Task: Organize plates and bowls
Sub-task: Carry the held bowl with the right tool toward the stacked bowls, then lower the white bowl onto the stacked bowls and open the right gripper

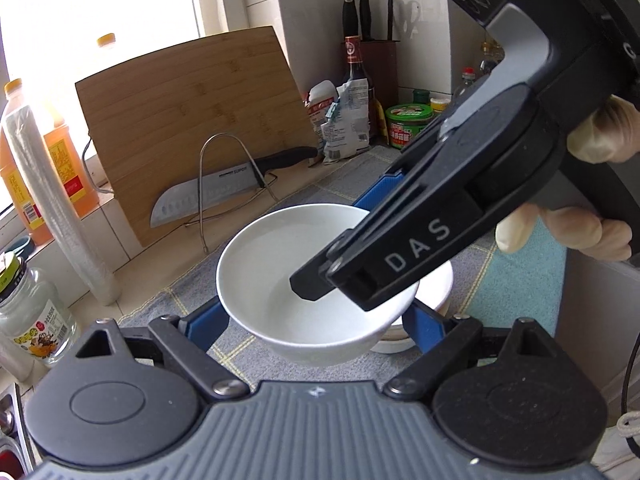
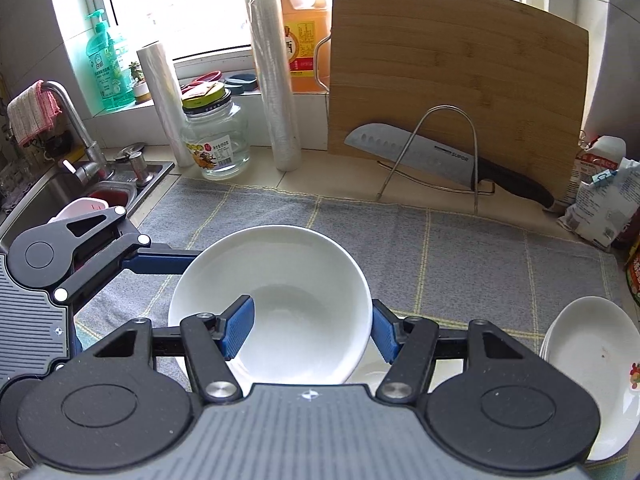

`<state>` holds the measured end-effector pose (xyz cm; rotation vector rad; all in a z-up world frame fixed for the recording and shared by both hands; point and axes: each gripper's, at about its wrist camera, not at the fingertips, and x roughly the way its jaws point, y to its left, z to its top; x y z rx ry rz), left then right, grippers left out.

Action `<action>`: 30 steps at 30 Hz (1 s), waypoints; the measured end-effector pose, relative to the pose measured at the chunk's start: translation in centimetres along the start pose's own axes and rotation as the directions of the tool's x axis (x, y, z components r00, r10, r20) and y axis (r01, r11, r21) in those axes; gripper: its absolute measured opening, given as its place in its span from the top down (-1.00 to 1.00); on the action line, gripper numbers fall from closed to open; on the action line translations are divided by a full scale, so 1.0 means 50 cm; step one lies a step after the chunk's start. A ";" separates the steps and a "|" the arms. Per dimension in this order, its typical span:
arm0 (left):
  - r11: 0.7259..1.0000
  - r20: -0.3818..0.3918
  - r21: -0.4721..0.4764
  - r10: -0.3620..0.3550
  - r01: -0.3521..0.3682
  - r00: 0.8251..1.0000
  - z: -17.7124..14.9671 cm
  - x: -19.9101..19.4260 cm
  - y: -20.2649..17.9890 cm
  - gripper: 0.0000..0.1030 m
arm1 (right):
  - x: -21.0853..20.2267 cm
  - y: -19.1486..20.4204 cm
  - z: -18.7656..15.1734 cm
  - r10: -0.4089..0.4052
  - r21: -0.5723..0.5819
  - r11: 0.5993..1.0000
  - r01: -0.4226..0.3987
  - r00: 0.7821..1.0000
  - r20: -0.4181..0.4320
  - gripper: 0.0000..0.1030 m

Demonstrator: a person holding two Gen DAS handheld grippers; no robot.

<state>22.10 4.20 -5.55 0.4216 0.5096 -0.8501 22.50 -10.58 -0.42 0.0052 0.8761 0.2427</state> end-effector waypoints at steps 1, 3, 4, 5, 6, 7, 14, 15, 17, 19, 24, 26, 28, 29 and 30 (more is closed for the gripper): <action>1.000 0.004 0.007 -0.008 0.008 1.000 0.005 0.004 -0.005 -0.79 | -0.007 -0.010 -0.003 -0.008 0.008 1.000 0.008 1.000 0.005 -0.31; 0.999 0.009 0.016 -0.028 0.028 1.000 0.012 0.014 -0.012 -0.80 | -0.017 -0.024 -0.007 -0.020 0.021 1.000 0.020 1.000 0.012 -0.31; 0.999 0.010 0.021 -0.038 0.037 0.999 0.016 0.019 -0.016 -0.80 | -0.020 -0.032 -0.009 -0.027 0.029 0.999 0.027 1.000 0.012 -0.31; 0.999 0.010 0.025 -0.047 0.046 0.999 0.020 0.025 -0.019 -0.79 | -0.022 -0.039 -0.012 -0.033 0.037 0.999 0.032 0.999 0.011 -0.31; 0.998 0.011 0.029 -0.055 0.055 0.998 0.023 0.030 -0.023 -0.79 | -0.023 -0.046 -0.014 -0.040 0.044 0.998 0.039 0.999 0.011 -0.31; 0.998 0.011 0.033 -0.063 0.062 0.998 0.025 0.034 -0.027 -0.79 | -0.023 -0.053 -0.018 -0.050 0.054 0.997 0.050 0.999 0.008 -0.31; 0.992 -0.014 0.043 -0.118 0.118 0.993 0.028 0.077 -0.053 -0.79 | -0.018 -0.088 -0.046 -0.092 0.104 0.990 0.093 0.996 -0.015 -0.31; 0.991 -0.017 0.043 -0.124 0.125 0.992 0.029 0.083 -0.056 -0.79 | -0.017 -0.093 -0.049 -0.098 0.110 0.989 0.099 0.995 -0.018 -0.31; 0.990 -0.025 0.037 -0.135 0.136 0.990 0.031 0.096 -0.060 -0.79 | -0.014 -0.100 -0.054 -0.109 0.119 0.987 0.110 0.994 -0.020 -0.31; 0.989 -0.039 0.031 -0.140 0.142 0.989 0.032 0.107 -0.063 -0.79 | -0.010 -0.107 -0.057 -0.111 0.129 0.985 0.113 0.994 -0.023 -0.31; 0.988 -0.058 0.021 -0.152 0.153 0.987 0.030 0.127 -0.060 -0.79 | 0.005 -0.118 -0.061 -0.104 0.146 0.983 0.108 0.994 -0.035 -0.31; 0.987 -0.061 0.015 -0.157 0.159 0.986 0.029 0.130 -0.059 -0.79 | 0.014 -0.120 -0.062 -0.110 0.146 0.982 0.116 0.993 -0.047 -0.31; 0.987 -0.066 0.016 -0.158 0.160 0.985 0.028 0.133 -0.059 -0.79 | 0.019 -0.123 -0.063 -0.109 0.149 0.982 0.116 0.993 -0.054 -0.31; 0.987 -0.071 0.017 -0.158 0.159 0.985 0.027 0.134 -0.060 -0.80 | 0.021 -0.124 -0.064 -0.105 0.152 0.982 0.113 0.993 -0.057 -0.31; 0.987 -0.071 0.015 -0.161 0.162 0.984 0.026 0.135 -0.060 -0.79 | 0.023 -0.125 -0.065 -0.104 0.155 0.982 0.112 0.993 -0.059 -0.31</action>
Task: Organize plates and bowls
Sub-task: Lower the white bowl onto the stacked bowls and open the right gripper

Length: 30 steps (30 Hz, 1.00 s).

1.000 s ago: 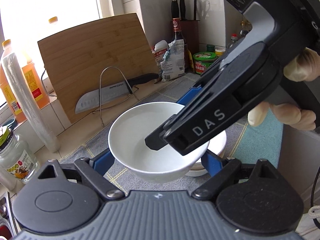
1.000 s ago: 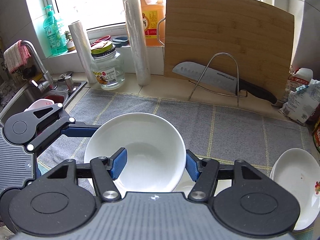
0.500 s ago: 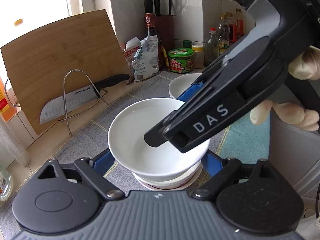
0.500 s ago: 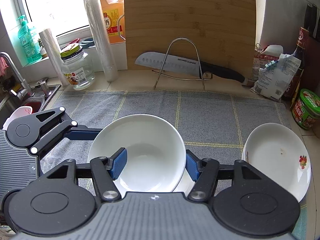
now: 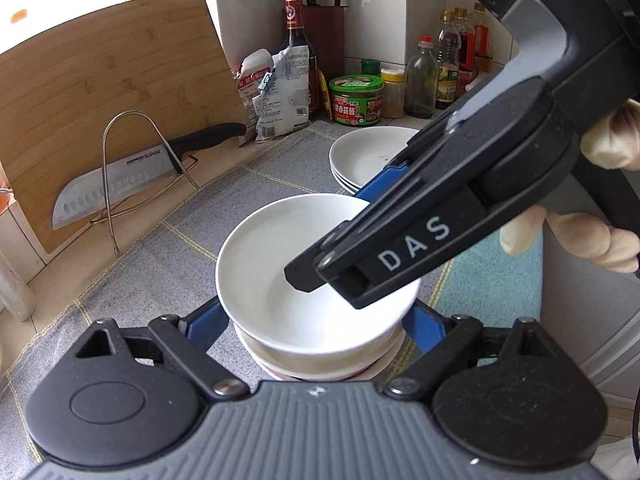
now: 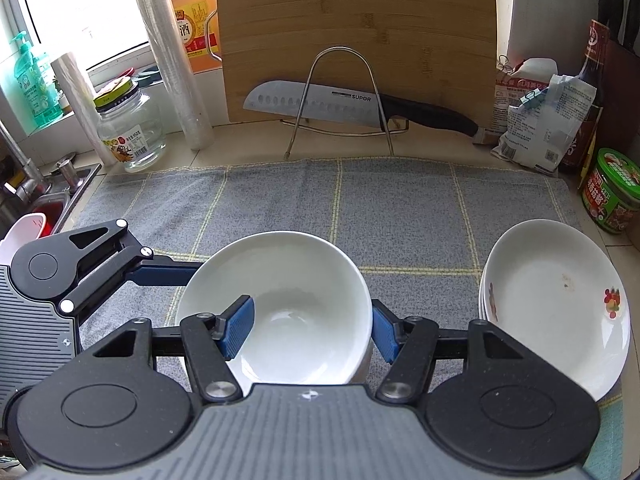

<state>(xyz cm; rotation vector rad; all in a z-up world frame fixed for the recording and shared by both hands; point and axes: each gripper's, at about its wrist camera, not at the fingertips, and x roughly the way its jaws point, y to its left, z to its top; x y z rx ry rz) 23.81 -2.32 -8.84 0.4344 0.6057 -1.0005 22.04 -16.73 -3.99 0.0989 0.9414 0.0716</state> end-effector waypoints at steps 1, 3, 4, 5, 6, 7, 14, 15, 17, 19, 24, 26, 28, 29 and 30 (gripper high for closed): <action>1.000 -0.001 -0.001 -0.004 0.004 1.000 0.000 0.000 0.001 -0.79 | 0.002 -0.001 0.000 0.000 0.000 1.000 0.000 1.000 -0.003 -0.31; 1.000 -0.003 0.000 -0.008 0.008 1.000 0.001 0.000 0.001 -0.79 | 0.006 -0.003 -0.001 -0.001 0.002 1.000 0.001 1.000 -0.009 -0.31; 1.000 -0.003 0.002 -0.009 0.009 1.000 0.002 0.001 0.001 -0.79 | 0.007 -0.003 -0.001 -0.002 0.002 1.000 0.002 1.000 -0.011 -0.31; 1.000 -0.004 0.002 -0.010 0.010 1.000 0.003 0.001 0.002 -0.79 | 0.009 -0.003 -0.002 -0.004 0.001 1.000 0.004 1.000 -0.013 -0.31; 1.000 -0.004 0.001 -0.012 0.012 1.000 0.003 0.001 0.004 -0.79 | 0.010 -0.003 -0.003 -0.004 0.002 1.000 0.004 1.000 -0.013 -0.31; 1.000 -0.006 -0.001 -0.017 0.017 1.000 0.003 0.003 0.006 -0.79 | 0.011 -0.003 -0.002 -0.004 0.004 1.000 0.004 1.000 -0.014 -0.31; 0.999 -0.016 -0.016 -0.031 0.031 0.999 0.005 0.005 0.015 -0.80 | 0.012 -0.003 -0.002 -0.003 0.010 1.000 0.003 1.000 -0.013 -0.31; 0.999 -0.016 -0.014 -0.031 0.031 0.999 0.005 0.006 0.014 -0.80 | 0.012 -0.003 -0.002 -0.002 0.011 1.000 0.003 1.000 -0.013 -0.31; 0.999 -0.017 -0.014 -0.033 0.033 0.999 0.005 0.005 0.014 -0.81 | 0.012 -0.004 -0.003 -0.002 0.011 1.000 0.002 1.000 -0.013 -0.31; 0.999 -0.022 -0.014 -0.039 0.038 0.999 0.005 0.006 0.014 -0.82 | 0.012 -0.004 -0.003 -0.004 0.011 1.000 0.004 1.000 -0.013 -0.31; 0.999 -0.026 0.003 -0.036 0.036 0.999 0.004 0.009 0.009 -0.82 | 0.012 -0.007 -0.002 -0.013 0.016 1.000 0.013 1.000 -0.012 -0.33; 0.999 -0.025 0.005 -0.038 0.039 0.999 0.004 0.009 0.009 -0.82 | 0.012 -0.008 -0.003 -0.014 0.017 1.000 0.014 1.000 -0.013 -0.34; 0.999 -0.024 0.004 -0.044 0.044 0.999 0.005 0.008 0.010 -0.82 | 0.012 -0.009 -0.004 -0.012 0.020 1.000 0.012 1.000 -0.013 -0.35; 0.999 -0.024 0.005 -0.045 0.046 0.999 0.005 0.007 0.011 -0.82 | 0.011 -0.009 -0.004 -0.013 0.021 1.000 0.013 1.000 -0.012 -0.35; 0.999 -0.023 0.006 -0.046 0.046 0.999 0.005 0.006 0.011 -0.82 | 0.011 -0.010 -0.003 -0.013 0.021 1.000 0.013 1.000 -0.012 -0.35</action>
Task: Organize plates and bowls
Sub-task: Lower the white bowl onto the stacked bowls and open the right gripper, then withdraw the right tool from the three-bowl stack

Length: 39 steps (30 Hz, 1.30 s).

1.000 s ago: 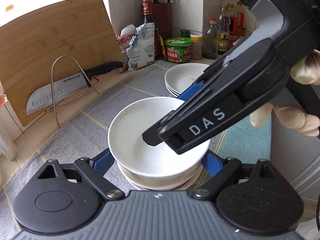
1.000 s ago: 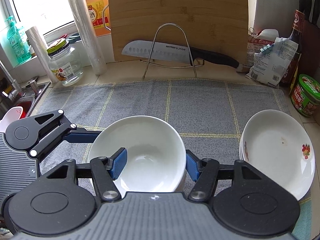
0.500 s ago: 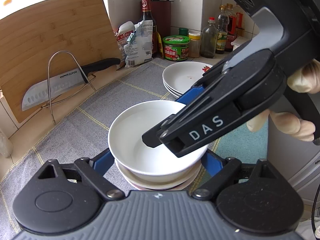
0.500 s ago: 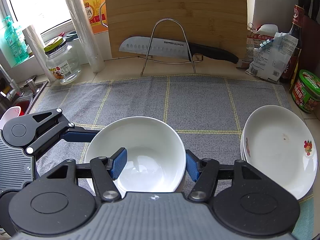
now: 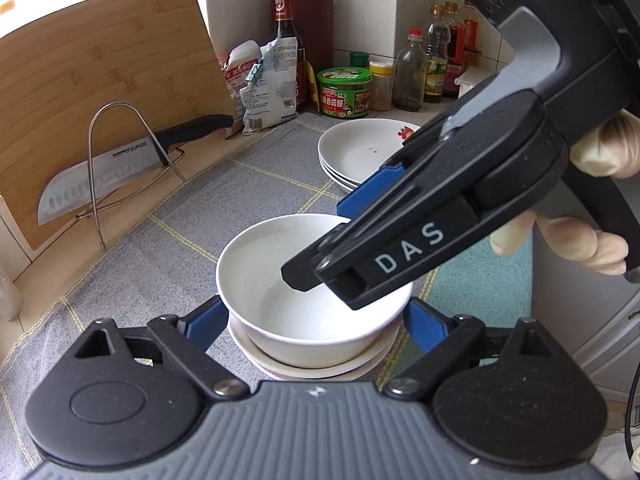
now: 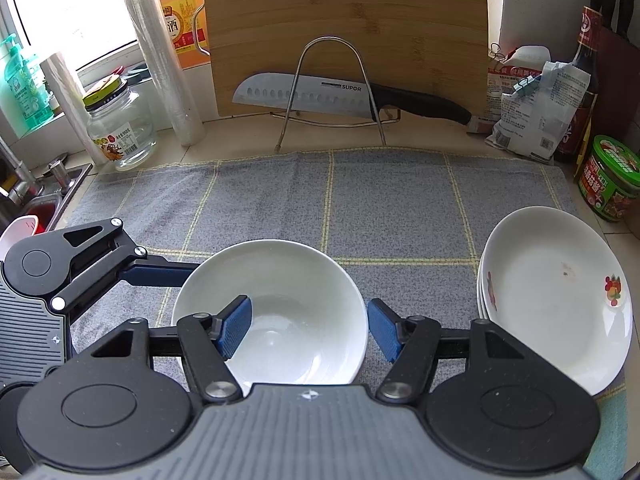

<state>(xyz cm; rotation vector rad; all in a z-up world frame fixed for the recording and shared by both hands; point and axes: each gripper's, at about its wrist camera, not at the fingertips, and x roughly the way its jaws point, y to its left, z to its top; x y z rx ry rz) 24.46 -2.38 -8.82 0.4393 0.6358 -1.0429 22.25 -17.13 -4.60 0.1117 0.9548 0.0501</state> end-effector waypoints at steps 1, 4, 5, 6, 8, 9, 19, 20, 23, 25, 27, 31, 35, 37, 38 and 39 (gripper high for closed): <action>1.000 0.001 0.001 -0.001 0.001 1.000 0.000 -0.002 0.000 -0.82 | 0.000 0.001 0.000 -0.001 0.000 1.000 0.001 1.000 0.000 -0.35; 1.000 0.013 -0.002 -0.007 0.007 1.000 -0.001 -0.013 0.002 -0.83 | 0.000 0.001 -0.001 0.000 0.001 1.000 0.000 1.000 0.001 -0.38; 1.000 0.023 -0.005 -0.011 0.011 1.000 -0.002 -0.020 0.003 -0.83 | 0.000 0.001 -0.001 0.001 0.001 1.000 -0.001 1.000 0.001 -0.41; 1.000 0.036 -0.006 -0.013 0.013 0.999 -0.001 -0.029 0.005 -0.84 | 0.000 0.001 -0.001 0.006 0.003 1.000 -0.006 1.000 0.001 -0.46; 1.000 0.056 -0.005 -0.009 0.010 0.998 0.000 -0.045 0.006 -0.89 | -0.002 0.002 -0.002 0.017 0.012 1.000 -0.017 1.000 0.011 -0.72; 1.000 0.065 -0.004 -0.004 0.004 0.998 0.000 -0.054 0.007 -0.89 | -0.003 0.003 -0.002 0.016 0.011 1.000 -0.017 1.000 0.016 -0.74; 0.997 0.052 -0.061 0.053 -0.049 0.997 -0.057 -0.117 0.033 -0.90 | -0.012 0.043 -0.015 -0.016 -0.037 0.999 0.017 0.999 0.031 -0.93; 0.996 0.045 -0.069 0.058 -0.055 0.997 -0.062 -0.118 0.038 -0.90 | -0.012 0.047 -0.016 -0.023 -0.041 0.999 0.024 0.999 0.032 -0.93; 0.993 0.035 -0.091 0.074 -0.070 0.997 -0.074 -0.123 0.049 -0.90 | -0.017 0.052 -0.017 -0.023 -0.035 0.999 0.025 0.999 0.041 -0.96; 0.992 0.037 -0.103 0.073 -0.069 0.997 -0.078 -0.127 0.054 -0.90 | -0.017 0.058 -0.020 -0.015 -0.038 0.999 0.017 0.999 0.039 -0.97; 0.992 0.038 -0.102 0.078 -0.074 0.996 -0.081 -0.129 0.056 -0.90 | -0.012 0.069 -0.025 -0.032 -0.063 0.997 0.034 0.999 0.031 -0.97; 0.993 0.040 -0.094 0.080 -0.076 0.996 -0.084 -0.131 0.057 -0.90 | -0.008 0.084 -0.033 -0.067 -0.088 0.994 0.069 0.997 0.029 -0.97; 0.994 0.043 -0.088 0.073 -0.069 0.996 -0.087 -0.135 0.061 -0.90 | -0.029 0.082 -0.031 -0.071 -0.054 0.996 0.075 0.995 0.074 -0.97; 0.994 0.042 -0.084 0.073 -0.069 0.996 -0.088 -0.136 0.063 -0.90 | -0.035 0.079 -0.027 -0.088 -0.033 0.995 0.091 0.992 0.091 -0.97; 0.994 0.042 -0.084 0.072 -0.069 0.997 -0.089 -0.136 0.064 -0.90 | -0.036 0.078 -0.026 -0.105 -0.020 0.994 0.108 0.989 0.100 -0.97; 0.994 0.042 -0.084 0.069 -0.066 0.997 -0.089 -0.136 0.064 -0.90 | -0.036 0.076 -0.025 -0.119 -0.009 0.993 0.121 0.987 0.106 -0.97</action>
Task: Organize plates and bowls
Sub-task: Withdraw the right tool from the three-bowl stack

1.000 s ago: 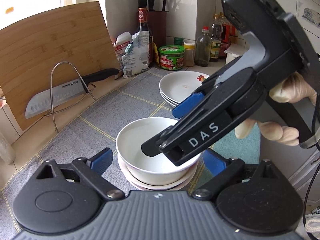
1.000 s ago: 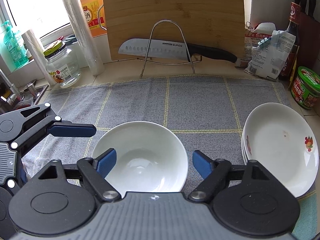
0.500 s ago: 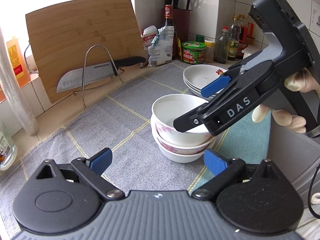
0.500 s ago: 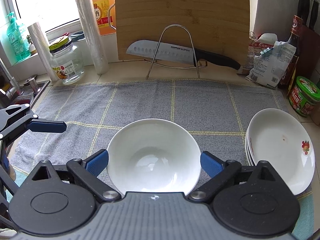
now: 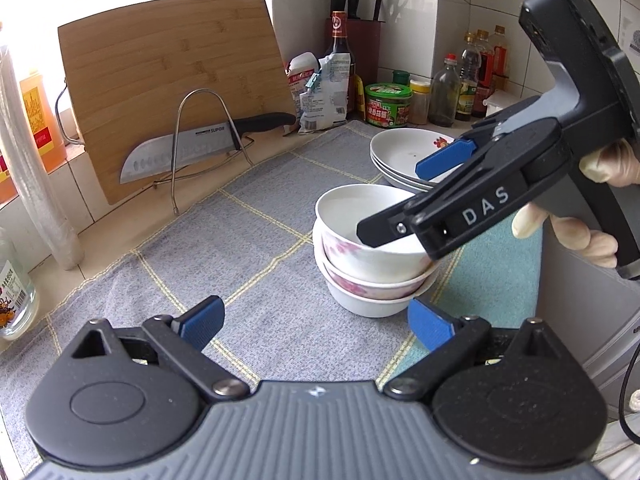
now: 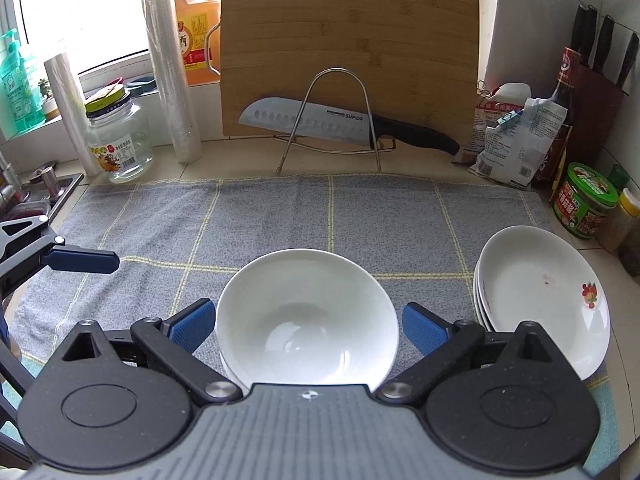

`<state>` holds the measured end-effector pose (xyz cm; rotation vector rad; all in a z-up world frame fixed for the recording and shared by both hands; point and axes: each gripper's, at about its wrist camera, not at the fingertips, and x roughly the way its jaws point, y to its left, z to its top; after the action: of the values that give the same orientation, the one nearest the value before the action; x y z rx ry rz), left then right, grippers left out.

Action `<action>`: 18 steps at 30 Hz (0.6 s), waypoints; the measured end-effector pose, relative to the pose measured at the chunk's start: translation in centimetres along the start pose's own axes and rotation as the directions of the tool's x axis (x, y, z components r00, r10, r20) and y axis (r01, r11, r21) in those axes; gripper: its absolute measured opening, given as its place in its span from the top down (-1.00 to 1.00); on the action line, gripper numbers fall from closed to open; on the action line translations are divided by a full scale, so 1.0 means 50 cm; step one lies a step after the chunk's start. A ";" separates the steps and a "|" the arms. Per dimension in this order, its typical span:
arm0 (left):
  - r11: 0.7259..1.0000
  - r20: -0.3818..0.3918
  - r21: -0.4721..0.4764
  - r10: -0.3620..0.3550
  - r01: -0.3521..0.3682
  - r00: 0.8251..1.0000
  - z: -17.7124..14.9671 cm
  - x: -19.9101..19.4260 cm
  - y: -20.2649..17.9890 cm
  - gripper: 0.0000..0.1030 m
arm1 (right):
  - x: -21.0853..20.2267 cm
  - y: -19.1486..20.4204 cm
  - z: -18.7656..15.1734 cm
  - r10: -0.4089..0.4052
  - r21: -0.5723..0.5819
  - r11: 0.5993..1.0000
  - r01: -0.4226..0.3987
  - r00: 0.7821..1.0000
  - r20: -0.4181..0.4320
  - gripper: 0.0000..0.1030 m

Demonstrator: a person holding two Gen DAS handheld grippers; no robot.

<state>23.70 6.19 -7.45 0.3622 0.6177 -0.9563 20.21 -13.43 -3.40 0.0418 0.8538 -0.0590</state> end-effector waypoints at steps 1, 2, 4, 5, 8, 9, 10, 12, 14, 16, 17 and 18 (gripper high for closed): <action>1.000 0.000 0.000 -0.004 0.004 1.000 -0.001 0.000 0.001 -0.90 | 0.001 0.001 0.000 -0.010 0.005 1.000 0.010 1.000 0.002 -0.97; 1.000 -0.001 0.001 -0.007 0.007 1.000 -0.002 0.000 0.002 -0.90 | 0.002 0.004 -0.002 -0.021 0.005 1.000 0.021 1.000 0.001 -0.97; 1.000 -0.003 0.003 -0.011 0.011 1.000 -0.005 -0.001 0.003 -0.90 | 0.008 0.013 -0.008 -0.033 -0.005 0.999 0.033 0.999 -0.007 -0.97; 1.000 -0.003 0.003 -0.014 0.014 1.000 -0.006 -0.001 0.005 -0.90 | 0.009 0.019 -0.012 -0.034 -0.013 0.999 0.034 0.999 -0.007 -0.97; 1.000 -0.009 0.001 -0.016 0.016 1.000 -0.010 -0.002 0.011 -0.90 | 0.022 0.043 -0.022 -0.053 -0.049 0.997 0.051 0.998 -0.028 -0.97; 1.000 -0.012 0.003 -0.016 0.016 1.000 -0.012 -0.001 0.012 -0.90 | 0.026 0.048 -0.025 -0.059 -0.058 0.997 0.057 0.998 -0.031 -0.97; 1.000 -0.013 0.005 -0.015 0.015 1.000 -0.014 -0.002 0.014 -0.90 | 0.030 0.053 -0.028 -0.064 -0.065 0.996 0.062 0.997 -0.035 -0.97; 1.000 -0.014 0.006 -0.015 0.015 1.000 -0.016 -0.004 0.020 -0.90 | 0.028 0.058 -0.032 -0.064 -0.063 0.996 0.062 0.997 -0.033 -0.97; 1.000 -0.013 0.001 -0.017 0.017 1.000 -0.018 -0.003 0.026 -0.90 | 0.019 0.058 -0.033 -0.049 -0.056 0.997 0.047 0.999 -0.021 -0.97; 1.000 -0.011 -0.003 -0.019 0.019 1.000 -0.019 -0.001 0.032 -0.90 | 0.005 0.054 -0.037 -0.053 -0.046 0.998 0.052 0.999 -0.004 -0.97; 1.000 -0.010 -0.003 -0.021 0.021 1.000 -0.018 0.001 0.035 -0.90 | -0.001 0.050 -0.041 -0.058 -0.041 0.997 0.058 0.998 0.001 -0.97; 1.000 -0.008 -0.002 -0.019 0.019 1.000 -0.017 0.003 0.037 -0.90 | -0.005 0.044 -0.046 -0.062 -0.034 0.997 0.062 0.998 0.002 -0.97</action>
<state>25.06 7.55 -8.15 0.3590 0.6305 -0.9726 18.48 -11.08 -4.67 -0.0169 0.8548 -0.1023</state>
